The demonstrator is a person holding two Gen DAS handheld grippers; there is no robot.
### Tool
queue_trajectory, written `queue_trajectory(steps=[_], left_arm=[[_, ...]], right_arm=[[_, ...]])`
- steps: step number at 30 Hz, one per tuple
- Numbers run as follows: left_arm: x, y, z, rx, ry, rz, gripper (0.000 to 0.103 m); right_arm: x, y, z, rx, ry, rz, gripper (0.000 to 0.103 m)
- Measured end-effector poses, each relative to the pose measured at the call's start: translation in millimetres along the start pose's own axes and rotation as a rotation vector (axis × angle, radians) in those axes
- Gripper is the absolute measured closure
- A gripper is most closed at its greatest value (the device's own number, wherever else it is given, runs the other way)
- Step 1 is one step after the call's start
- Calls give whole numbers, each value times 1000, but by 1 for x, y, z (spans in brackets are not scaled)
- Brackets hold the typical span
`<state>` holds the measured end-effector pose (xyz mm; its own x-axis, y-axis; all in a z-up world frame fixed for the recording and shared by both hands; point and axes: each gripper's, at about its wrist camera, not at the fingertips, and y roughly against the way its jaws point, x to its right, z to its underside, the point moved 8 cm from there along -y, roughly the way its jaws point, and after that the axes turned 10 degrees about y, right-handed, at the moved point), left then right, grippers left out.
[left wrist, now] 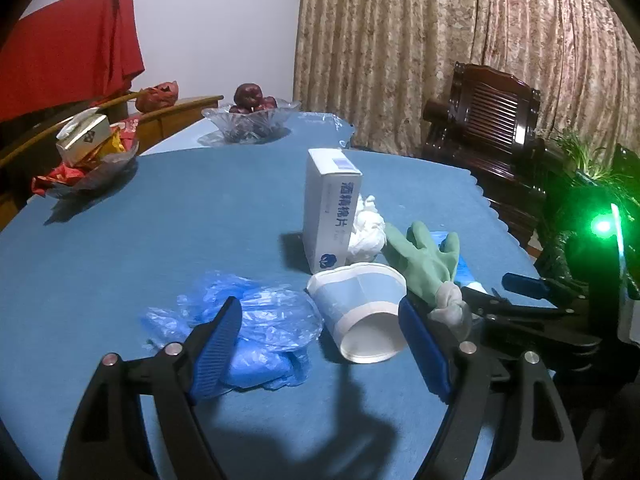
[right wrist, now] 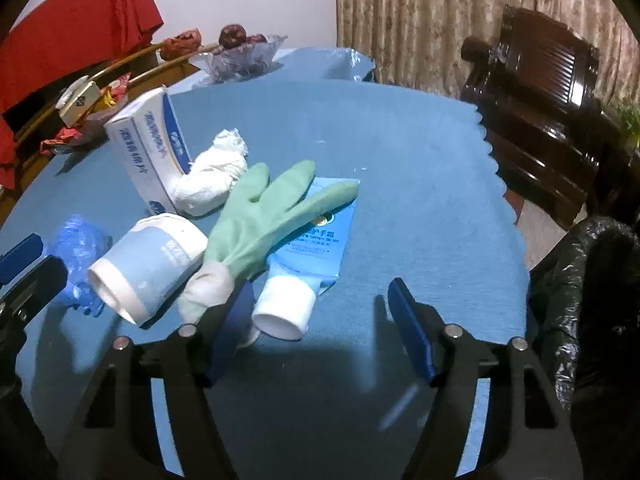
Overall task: Collect trash
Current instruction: 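Grasp the white paper cup with the left gripper while the right grasps the blue hand-cream tube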
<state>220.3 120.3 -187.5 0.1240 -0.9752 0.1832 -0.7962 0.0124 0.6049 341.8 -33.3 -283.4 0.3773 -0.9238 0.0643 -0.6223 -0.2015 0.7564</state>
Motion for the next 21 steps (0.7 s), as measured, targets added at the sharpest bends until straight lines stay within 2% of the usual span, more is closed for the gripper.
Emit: queue_trajectory(steps=[2,4,5,11,18,21], left_arm=[[2,-3,1,-4,1,3,24],[3,-5,1,-7,2,7,24],[4,-5,1,-7,1,8,24],[6,-9,3,-16,5,18,24],[10,-9,1,-17,-2,22,24],[9,-11,1,-19,0,21,24]], right_arm=[[1,-4,2,-18,-2,-13,41],[3,-4,5,-34,11,-4,58],[6,-3,6,-39,14,10,60],[18,7,10,-18,-8,-8,58],[14,-13,-3,-35,-27,-64,57],[12,-16,-7,-40,-21,-63,62]])
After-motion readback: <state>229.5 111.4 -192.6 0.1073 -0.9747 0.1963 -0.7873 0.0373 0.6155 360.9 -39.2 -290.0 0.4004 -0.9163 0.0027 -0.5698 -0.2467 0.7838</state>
